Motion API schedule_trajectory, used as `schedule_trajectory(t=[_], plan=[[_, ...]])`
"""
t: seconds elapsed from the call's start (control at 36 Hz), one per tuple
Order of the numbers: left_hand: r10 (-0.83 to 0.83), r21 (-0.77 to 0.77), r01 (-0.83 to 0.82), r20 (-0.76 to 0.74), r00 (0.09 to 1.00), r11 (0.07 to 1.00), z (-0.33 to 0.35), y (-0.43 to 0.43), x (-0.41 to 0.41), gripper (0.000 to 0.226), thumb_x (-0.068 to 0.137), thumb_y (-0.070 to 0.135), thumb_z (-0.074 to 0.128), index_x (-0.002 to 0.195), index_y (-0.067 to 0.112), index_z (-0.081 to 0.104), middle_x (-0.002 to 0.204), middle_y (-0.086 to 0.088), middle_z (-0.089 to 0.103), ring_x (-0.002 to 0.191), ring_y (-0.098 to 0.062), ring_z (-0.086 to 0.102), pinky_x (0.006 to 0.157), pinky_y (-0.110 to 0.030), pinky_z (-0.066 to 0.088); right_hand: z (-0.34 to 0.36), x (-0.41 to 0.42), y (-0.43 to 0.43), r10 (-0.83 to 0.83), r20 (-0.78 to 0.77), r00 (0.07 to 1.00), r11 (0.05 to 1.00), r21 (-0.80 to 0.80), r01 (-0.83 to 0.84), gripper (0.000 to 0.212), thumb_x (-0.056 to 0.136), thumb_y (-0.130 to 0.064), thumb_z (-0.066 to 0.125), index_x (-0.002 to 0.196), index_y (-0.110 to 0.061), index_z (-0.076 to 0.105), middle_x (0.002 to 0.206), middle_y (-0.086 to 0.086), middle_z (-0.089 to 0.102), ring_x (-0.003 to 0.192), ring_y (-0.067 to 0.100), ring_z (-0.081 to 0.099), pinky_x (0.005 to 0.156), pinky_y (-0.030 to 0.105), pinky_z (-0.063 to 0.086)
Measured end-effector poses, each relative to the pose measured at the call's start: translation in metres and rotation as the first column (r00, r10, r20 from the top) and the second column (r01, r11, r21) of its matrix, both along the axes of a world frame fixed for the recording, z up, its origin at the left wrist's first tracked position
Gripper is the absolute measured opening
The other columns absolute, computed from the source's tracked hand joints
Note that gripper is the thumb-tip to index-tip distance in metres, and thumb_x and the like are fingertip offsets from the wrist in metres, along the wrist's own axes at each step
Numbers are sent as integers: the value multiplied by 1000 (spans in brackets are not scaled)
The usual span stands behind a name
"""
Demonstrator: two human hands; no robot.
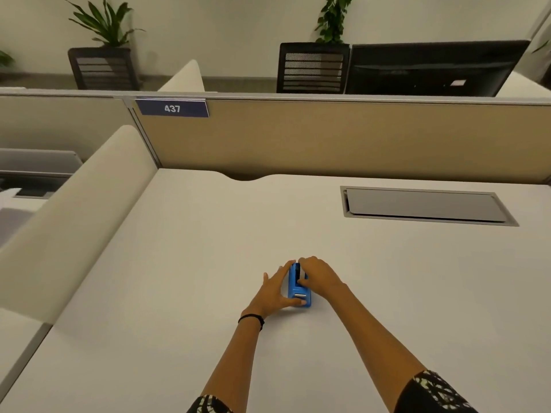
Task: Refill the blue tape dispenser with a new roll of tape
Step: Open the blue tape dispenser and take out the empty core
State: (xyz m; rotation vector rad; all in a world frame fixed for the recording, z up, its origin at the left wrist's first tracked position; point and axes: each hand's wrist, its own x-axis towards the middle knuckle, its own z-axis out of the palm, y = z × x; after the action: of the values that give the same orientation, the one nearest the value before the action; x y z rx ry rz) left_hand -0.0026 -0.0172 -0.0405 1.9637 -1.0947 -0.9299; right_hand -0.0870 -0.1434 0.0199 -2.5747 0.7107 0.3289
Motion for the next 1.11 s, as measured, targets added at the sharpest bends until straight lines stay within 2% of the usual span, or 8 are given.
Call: schedule_trajectory(t=[0.14, 0.22, 0.47, 0.67, 0.83, 0.97, 1.11], plan=[[2, 2, -2, 8, 1000, 1000, -1, -1, 1, 98, 71, 50, 73, 145, 36, 10, 152, 7, 28, 141, -19, 25, 115, -49, -9, 0, -3, 1, -9, 34, 999, 1000, 6, 8, 25, 86, -16, 58, 106, -4, 51, 106, 19, 62, 90, 31, 60, 68, 32, 42], [-4, 7, 4, 7, 1000, 1000, -1, -1, 1, 98, 72, 50, 73, 145, 35, 10, 153, 6, 27, 142, -20, 23, 115, -50, -9, -1, -7, 0, -17, 76, 997, 1000, 23, 16, 24, 86, -18, 58, 104, -4, 51, 104, 18, 63, 81, 26, 56, 66, 30, 40], [-11, 15, 10, 28, 1000, 1000, -2, -2, 0, 98, 73, 49, 72, 145, 34, 9, 154, 5, 26, 144, -22, 18, 114, -51, -10, 2, -17, 2, -33, 181, 983, 995, 99, 15, 26, 88, -22, 57, 107, -6, 50, 105, 15, 64, 89, 28, 60, 78, 36, 49], [-10, 16, 9, 23, 1000, 1000, -1, -2, 1, 98, 72, 49, 73, 145, 35, 9, 152, 5, 29, 140, -20, 27, 115, -50, -9, 7, -17, 0, -10, 158, 987, 993, 114, -8, 26, 87, -22, 58, 105, -5, 51, 106, 16, 64, 90, 29, 60, 80, 38, 50], [-10, 18, 10, 20, 1000, 1000, -1, -2, 0, 98, 73, 48, 72, 146, 33, 9, 154, 5, 26, 142, -20, 24, 115, -50, -10, 10, -15, -2, 3, 129, 992, 993, 115, -18, 27, 88, -23, 57, 107, -5, 50, 108, 16, 63, 92, 29, 59, 79, 36, 48], [-13, 21, 13, 19, 1000, 1000, 0, -2, 0, 98, 73, 46, 73, 145, 33, 8, 153, 4, 26, 142, -21, 24, 115, -52, -10, 11, -14, -1, 4, 106, 994, 995, 100, -15, 27, 87, -21, 57, 107, -3, 51, 109, 18, 63, 93, 30, 59, 82, 40, 50], [-6, 15, 6, 10, 1000, 1000, 1, -1, 0, 98, 72, 47, 74, 145, 34, 10, 151, 7, 30, 140, -20, 28, 115, -51, -10, 13, -8, 3, -17, 47, 999, 999, 51, 14, 26, 85, -17, 58, 105, -3, 51, 107, 19, 62, 90, 31, 60, 74, 36, 49]])
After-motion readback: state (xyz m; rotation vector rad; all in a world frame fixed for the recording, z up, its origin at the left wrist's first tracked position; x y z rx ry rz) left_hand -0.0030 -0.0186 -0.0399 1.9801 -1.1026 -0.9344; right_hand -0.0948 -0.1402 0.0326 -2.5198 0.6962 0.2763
